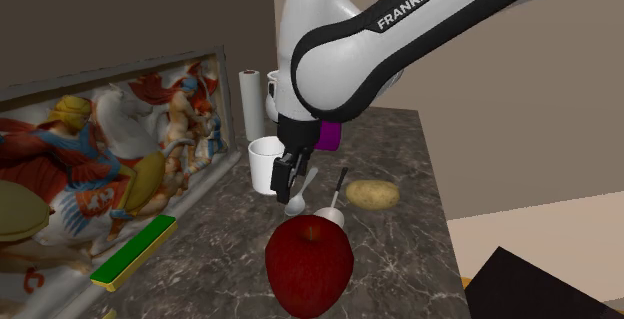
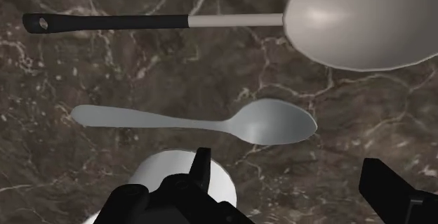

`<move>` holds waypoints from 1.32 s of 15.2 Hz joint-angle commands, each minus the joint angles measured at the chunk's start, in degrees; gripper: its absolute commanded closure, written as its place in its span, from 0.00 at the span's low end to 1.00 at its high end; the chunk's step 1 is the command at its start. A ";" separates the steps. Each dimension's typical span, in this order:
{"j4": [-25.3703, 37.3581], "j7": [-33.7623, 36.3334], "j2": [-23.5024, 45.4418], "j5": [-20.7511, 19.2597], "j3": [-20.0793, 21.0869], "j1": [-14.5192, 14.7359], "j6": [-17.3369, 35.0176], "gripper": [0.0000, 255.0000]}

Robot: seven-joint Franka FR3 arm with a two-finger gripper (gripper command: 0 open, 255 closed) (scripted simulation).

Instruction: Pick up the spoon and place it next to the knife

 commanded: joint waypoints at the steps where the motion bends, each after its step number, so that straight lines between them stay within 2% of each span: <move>1: 0.77 -0.40 2.43 -0.45 0.16 0.15 2.03 0.00; 8: 0.00 0.38 6.30 -1.56 0.08 0.24 6.61 0.00; 16: 0.00 0.37 6.29 -1.55 0.08 0.24 6.60 0.00; 17: 0.00 0.37 6.29 -1.55 0.08 0.24 6.60 1.00; 20: 0.00 0.37 6.29 -1.55 0.08 0.24 6.59 1.00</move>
